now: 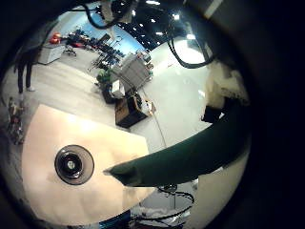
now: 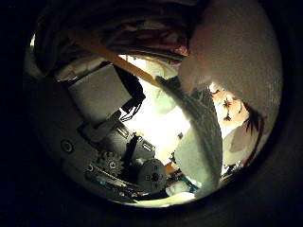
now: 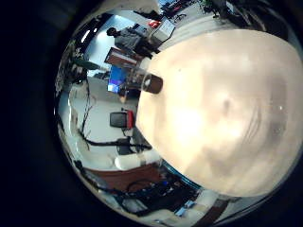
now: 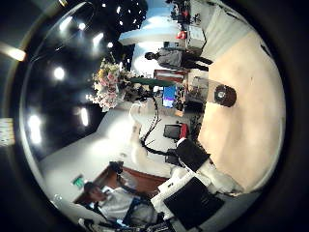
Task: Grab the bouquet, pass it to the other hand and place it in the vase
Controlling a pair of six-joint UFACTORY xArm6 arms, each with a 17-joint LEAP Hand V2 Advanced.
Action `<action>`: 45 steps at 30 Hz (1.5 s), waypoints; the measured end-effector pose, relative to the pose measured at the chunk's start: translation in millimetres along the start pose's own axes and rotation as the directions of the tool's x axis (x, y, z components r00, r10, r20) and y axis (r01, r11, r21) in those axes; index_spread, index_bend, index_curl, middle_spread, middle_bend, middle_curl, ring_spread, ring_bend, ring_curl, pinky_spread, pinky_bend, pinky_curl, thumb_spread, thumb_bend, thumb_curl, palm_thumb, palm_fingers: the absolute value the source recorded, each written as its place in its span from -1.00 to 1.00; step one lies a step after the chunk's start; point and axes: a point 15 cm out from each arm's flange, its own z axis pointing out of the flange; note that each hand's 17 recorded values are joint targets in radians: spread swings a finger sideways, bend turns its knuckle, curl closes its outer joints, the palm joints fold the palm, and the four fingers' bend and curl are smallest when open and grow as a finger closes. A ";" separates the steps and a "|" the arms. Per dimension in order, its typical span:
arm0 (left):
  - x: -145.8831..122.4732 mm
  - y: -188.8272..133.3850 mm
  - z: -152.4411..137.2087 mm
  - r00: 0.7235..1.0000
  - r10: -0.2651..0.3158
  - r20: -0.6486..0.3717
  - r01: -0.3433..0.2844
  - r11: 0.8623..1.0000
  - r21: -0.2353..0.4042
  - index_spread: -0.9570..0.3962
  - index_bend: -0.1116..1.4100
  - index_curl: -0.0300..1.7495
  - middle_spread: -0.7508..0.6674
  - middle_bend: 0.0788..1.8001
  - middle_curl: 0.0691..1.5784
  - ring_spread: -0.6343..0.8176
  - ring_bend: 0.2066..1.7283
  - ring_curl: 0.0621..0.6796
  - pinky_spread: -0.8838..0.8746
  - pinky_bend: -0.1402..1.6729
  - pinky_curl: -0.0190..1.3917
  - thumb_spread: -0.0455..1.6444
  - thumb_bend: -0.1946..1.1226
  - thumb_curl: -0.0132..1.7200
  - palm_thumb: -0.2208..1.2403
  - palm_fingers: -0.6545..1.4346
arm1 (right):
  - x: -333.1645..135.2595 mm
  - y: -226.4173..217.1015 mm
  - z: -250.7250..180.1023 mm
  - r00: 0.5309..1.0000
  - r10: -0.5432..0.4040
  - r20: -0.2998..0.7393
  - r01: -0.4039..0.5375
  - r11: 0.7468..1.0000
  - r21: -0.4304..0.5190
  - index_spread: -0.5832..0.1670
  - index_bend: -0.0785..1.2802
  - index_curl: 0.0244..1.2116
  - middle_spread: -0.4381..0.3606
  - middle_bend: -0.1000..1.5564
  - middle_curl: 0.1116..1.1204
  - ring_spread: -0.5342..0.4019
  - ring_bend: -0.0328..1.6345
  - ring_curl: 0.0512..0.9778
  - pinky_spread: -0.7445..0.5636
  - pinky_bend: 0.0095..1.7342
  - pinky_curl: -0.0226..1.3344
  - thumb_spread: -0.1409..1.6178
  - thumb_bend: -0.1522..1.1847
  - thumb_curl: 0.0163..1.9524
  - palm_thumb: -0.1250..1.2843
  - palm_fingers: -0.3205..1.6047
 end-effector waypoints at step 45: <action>-119.7 38.9 6.9 0.997 -0.069 -0.029 0.064 0.990 -0.129 -0.37 -0.29 0.23 -0.35 -0.18 0.03 -0.42 0.20 0.56 -0.25 0.10 -0.21 0.19 -0.86 -0.29 -0.05 -0.67 | 18.2 -1.9 5.1 0.999 0.042 0.016 -0.042 0.999 -0.015 -0.39 -0.65 -0.58 0.25 -0.65 -0.58 0.58 -0.38 -0.60 0.79 -0.37 -0.53 0.29 -0.81 -0.55 0.21 -0.60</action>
